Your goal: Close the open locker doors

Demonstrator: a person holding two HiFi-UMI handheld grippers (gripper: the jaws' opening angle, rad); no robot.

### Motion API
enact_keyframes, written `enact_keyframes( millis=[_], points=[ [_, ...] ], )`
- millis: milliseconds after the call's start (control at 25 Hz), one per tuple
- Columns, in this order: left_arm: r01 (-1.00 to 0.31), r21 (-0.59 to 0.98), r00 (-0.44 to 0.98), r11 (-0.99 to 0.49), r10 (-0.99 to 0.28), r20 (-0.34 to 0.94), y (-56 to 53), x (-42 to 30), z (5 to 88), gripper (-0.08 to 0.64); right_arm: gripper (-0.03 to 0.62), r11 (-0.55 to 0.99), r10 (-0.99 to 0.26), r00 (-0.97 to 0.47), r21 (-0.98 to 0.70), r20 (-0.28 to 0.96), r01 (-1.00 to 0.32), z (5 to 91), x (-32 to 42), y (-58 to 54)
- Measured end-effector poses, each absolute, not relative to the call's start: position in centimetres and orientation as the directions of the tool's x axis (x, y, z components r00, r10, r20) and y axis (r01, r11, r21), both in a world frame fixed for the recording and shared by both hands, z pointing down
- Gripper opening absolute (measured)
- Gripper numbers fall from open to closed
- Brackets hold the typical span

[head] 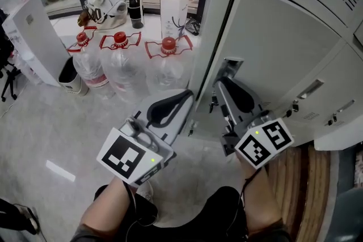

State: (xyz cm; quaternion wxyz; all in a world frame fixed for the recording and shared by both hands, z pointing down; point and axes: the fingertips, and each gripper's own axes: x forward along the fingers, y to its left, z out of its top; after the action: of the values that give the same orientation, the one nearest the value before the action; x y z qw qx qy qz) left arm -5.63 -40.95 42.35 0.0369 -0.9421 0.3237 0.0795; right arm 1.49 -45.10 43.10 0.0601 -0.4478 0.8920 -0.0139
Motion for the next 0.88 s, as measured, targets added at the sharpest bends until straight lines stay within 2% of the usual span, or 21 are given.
enact_keyframes(
  millis=[880],
  points=[
    [-0.629,-0.011,0.77,-0.778,-0.62,-0.15,-42.0,-6.6,43.0,0.011,0.046,0.584,-0.812,-0.578,-0.086,-0.08,-0.807,43.9,1.4,-48.7]
  ],
)
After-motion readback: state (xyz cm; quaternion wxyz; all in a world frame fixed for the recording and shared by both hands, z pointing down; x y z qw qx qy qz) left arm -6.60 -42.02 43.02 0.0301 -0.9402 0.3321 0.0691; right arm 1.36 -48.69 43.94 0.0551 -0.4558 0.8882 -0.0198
